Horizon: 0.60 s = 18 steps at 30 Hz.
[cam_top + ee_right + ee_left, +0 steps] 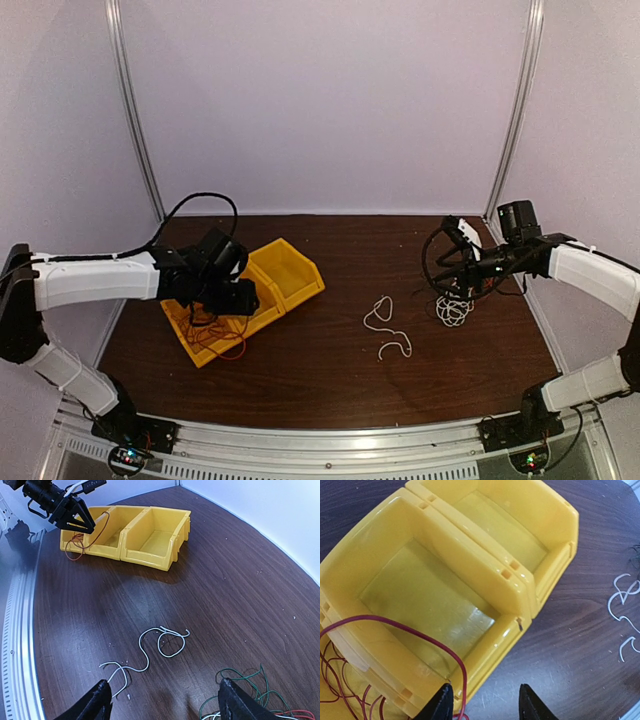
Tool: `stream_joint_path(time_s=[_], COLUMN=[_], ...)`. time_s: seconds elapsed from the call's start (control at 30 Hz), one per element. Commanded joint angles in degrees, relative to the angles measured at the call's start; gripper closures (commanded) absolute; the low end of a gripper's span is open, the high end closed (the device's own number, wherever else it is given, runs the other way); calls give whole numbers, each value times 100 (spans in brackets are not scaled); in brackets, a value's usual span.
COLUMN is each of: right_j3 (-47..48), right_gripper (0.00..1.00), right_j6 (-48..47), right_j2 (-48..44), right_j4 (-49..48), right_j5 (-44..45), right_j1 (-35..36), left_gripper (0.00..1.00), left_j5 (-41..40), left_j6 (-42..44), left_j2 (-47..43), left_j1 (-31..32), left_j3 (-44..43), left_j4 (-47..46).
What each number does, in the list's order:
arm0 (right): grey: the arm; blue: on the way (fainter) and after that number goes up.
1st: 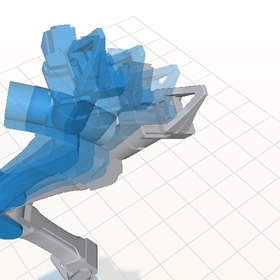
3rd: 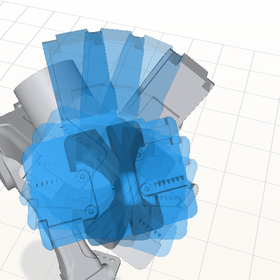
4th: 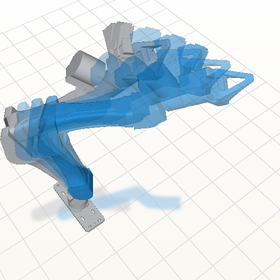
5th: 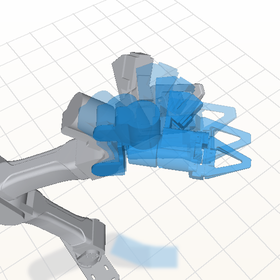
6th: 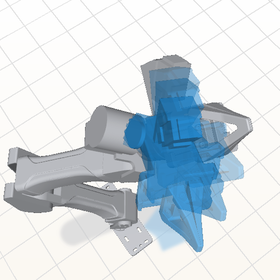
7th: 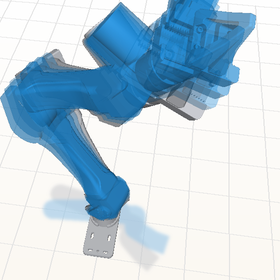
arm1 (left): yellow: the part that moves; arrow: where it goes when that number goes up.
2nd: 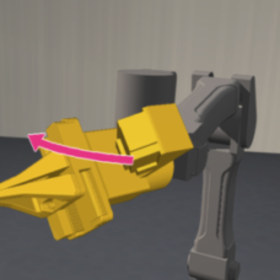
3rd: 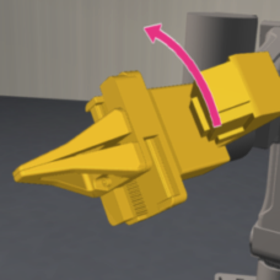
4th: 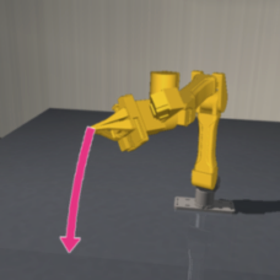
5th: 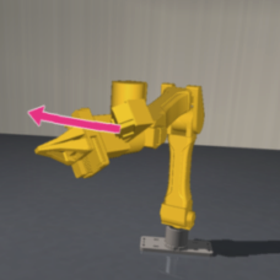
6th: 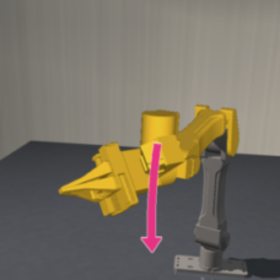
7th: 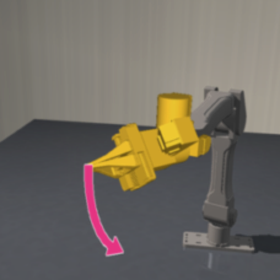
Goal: Untangle the cables
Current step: Adjust the untangled cable in the bin.
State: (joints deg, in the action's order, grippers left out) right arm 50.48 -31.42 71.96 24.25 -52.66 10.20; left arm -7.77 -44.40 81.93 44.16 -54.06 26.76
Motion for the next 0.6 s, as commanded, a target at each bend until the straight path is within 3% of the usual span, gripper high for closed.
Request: stream_joint_path(time_s=[0.0, 0.17, 0.47, 0.57], right_j3=[16, 6, 1, -18], right_gripper=[27, 26, 27, 27], right_j6=[-57, -90, -168, -196], right_j2=[-15, -26, 37, 28], right_j4=[62, 62, 113, 108], right_j5=[50, 81, 97, 146], right_j1=[-48, -45, -48, -54], left_gripper=[56, 59, 100, 100], left_j5=[-718, -653, -598, -508], left_j6=[-323, -403, -294, -222], left_j2=[479, 951, 988, 587], left_j1=[18, 22, 22, 22], left_j3=[-263, -465, -538, -586], left_j4=[-242, -113, -203, -52])
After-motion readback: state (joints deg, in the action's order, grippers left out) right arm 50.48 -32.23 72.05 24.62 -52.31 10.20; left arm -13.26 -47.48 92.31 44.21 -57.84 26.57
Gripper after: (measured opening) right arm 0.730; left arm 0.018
